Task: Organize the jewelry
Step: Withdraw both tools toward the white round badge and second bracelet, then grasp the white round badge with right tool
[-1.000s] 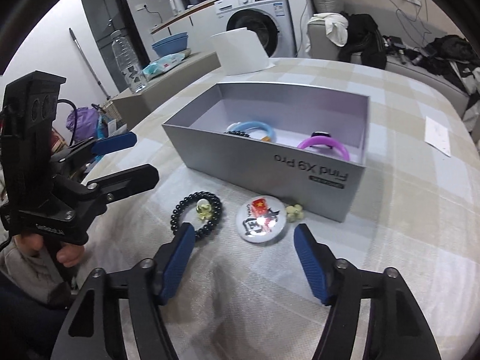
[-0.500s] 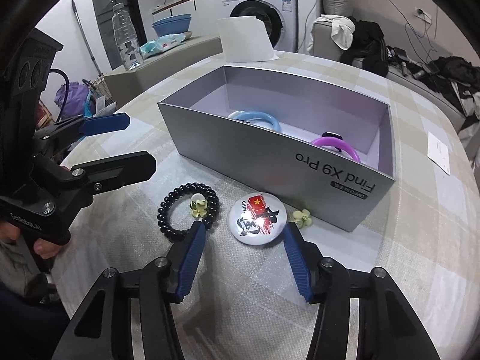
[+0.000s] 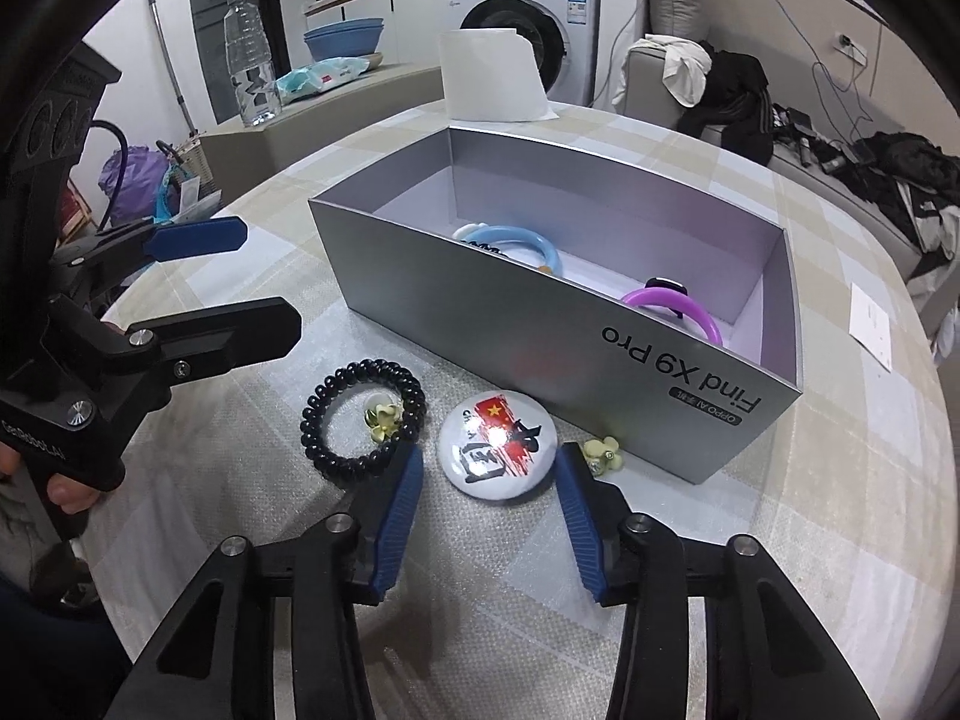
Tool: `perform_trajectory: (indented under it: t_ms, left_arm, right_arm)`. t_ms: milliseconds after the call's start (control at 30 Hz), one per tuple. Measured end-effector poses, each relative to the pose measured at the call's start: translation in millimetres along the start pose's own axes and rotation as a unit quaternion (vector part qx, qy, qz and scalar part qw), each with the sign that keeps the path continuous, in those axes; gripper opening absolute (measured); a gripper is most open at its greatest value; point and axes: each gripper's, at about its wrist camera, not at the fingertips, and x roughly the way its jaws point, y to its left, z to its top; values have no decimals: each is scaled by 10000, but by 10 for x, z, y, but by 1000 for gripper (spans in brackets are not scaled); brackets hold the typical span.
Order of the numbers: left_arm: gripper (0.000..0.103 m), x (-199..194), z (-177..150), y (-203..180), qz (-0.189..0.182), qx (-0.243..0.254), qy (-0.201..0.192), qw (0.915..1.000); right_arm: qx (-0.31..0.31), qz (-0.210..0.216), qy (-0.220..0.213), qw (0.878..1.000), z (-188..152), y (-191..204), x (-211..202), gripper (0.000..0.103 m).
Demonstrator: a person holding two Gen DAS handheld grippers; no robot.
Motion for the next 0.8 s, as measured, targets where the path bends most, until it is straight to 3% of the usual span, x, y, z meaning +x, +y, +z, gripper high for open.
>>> perform_trajectory:
  t_ms: [400, 800]
  left_arm:
    - [102, 14, -5, 19, 10, 1, 18, 10000]
    - [102, 43, -32, -17, 24, 53, 102, 9999]
  right_arm:
    - [-75, -136, 11, 9999, 39, 39, 48, 43]
    - [-46, 10, -110, 9999, -15, 18, -26, 39]
